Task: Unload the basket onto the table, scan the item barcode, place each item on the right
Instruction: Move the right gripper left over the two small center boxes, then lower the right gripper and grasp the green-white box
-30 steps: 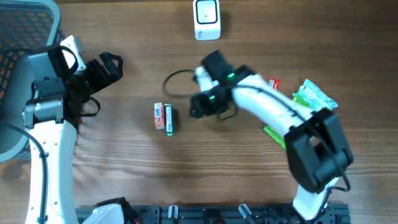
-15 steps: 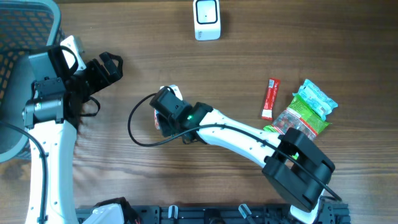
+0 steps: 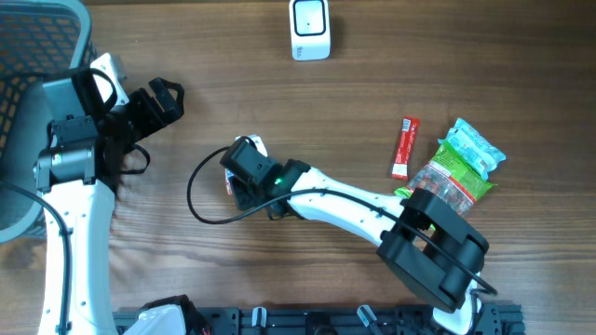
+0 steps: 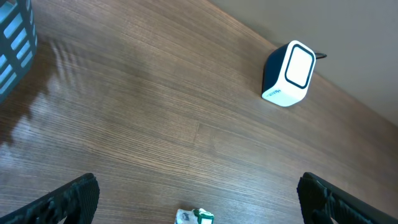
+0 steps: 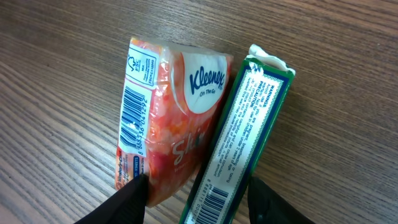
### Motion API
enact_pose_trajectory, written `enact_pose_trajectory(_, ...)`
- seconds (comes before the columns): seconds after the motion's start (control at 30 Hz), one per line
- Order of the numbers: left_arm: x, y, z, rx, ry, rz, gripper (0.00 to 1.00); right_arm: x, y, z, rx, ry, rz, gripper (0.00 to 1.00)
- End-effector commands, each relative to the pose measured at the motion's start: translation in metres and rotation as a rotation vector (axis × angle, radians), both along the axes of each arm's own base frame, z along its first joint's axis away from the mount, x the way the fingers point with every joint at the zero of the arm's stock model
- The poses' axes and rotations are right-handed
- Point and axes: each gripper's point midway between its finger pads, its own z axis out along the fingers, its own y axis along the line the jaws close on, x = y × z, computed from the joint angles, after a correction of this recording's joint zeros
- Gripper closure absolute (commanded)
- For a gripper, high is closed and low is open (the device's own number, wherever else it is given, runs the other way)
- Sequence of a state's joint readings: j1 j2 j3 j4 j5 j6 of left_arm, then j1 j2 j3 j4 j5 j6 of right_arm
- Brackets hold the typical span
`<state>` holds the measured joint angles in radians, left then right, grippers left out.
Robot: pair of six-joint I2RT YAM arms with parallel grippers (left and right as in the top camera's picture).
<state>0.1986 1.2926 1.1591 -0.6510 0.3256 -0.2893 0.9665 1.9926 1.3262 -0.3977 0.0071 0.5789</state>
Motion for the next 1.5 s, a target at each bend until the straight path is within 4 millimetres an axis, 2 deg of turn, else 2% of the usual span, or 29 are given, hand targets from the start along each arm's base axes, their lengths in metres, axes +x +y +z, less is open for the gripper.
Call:
enact_pose_trajectory(0.0,0.003,0.003,0.005,0.019,-0.015,-0.003,0.00,-0.006,-0.005,-0.023,-0.045,0.034,0.007,0.48)
enact_pose_trajectory(0.17,0.003,0.003,0.005,0.019,-0.015,-0.003,0.00,-0.006,-0.012,-0.036,-0.084,0.040,-0.002,0.48)
enact_pose_trajectory(0.33,0.003,0.003,0.005,0.019,-0.015,-0.003,0.00,0.011,-0.017,-0.016,-0.075,-0.030,-0.045,0.45)
enact_pose_trajectory(0.47,0.003,0.003,0.005,0.019,-0.015,-0.003,0.00,0.018,-0.020,-0.015,-0.073,-0.042,-0.044,0.40)
enact_pose_trajectory(0.6,0.003,0.003,0.005,0.019,-0.015,-0.003,0.00,0.030,-0.015,0.006,-0.027,-0.065,-0.016,0.39)
enact_pose_trajectory(0.73,0.003,0.003,0.005,0.019,-0.015,-0.003,0.00,0.022,-0.011,0.017,0.004,-0.044,0.027,0.39)
enact_pose_trajectory(1.07,0.003,0.003,0.005,0.019,-0.016,-0.003,0.01,0.010,-0.017,0.014,-0.025,0.001,0.069,0.36)
enact_pose_trajectory(1.27,0.003,0.003,0.005,0.019,-0.015,-0.003,0.00,0.014,-0.016,0.046,0.018,-0.061,0.077,0.32)
enact_pose_trajectory(1.47,0.003,0.003,0.005,0.019,-0.015,-0.003,0.00,0.012,-0.021,0.037,-0.005,-0.048,0.070,0.31)
